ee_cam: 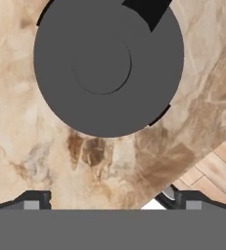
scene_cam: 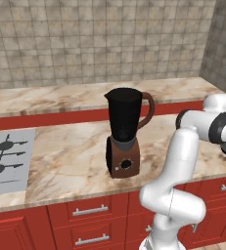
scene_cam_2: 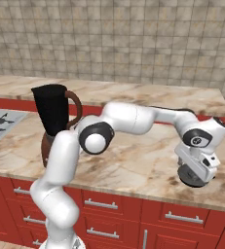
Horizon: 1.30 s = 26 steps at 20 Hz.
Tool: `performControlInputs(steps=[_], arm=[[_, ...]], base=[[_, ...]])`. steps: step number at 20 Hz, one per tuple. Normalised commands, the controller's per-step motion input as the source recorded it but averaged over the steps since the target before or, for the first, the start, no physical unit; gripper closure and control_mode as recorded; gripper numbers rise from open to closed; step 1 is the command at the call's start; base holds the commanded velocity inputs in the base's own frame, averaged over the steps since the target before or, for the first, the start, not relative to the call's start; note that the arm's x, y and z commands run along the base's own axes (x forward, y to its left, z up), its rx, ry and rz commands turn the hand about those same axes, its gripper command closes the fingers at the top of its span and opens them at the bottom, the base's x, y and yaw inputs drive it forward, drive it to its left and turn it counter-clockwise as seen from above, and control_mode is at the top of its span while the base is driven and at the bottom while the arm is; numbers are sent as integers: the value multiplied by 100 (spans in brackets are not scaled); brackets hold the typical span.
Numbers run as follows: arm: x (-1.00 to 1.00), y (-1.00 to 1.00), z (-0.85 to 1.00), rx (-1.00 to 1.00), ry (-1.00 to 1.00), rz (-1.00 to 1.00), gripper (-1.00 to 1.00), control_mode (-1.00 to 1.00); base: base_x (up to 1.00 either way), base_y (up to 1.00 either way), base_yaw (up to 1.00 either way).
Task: Close the lid blender by securely placing the lid on top.
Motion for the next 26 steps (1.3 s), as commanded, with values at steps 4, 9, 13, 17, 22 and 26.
performControlInputs(steps=[4,9,13,17,22,26], arm=[[21,0,-33,-4,0,0,-100,-100],[20,-6,-28,-1,0,0,-100,-100],[27,-18,-20,0,0,0,-100,-100],[36,-32,-12,0,0,0,-100,-100],[39,-43,-8,0,0,0,-100,-100],[28,-37,-17,0,0,0,-100,-100]], base=[[0,0,0],[0,0,0],[0,0,0],[0,0,0],[0,0,0],[0,0,0]])
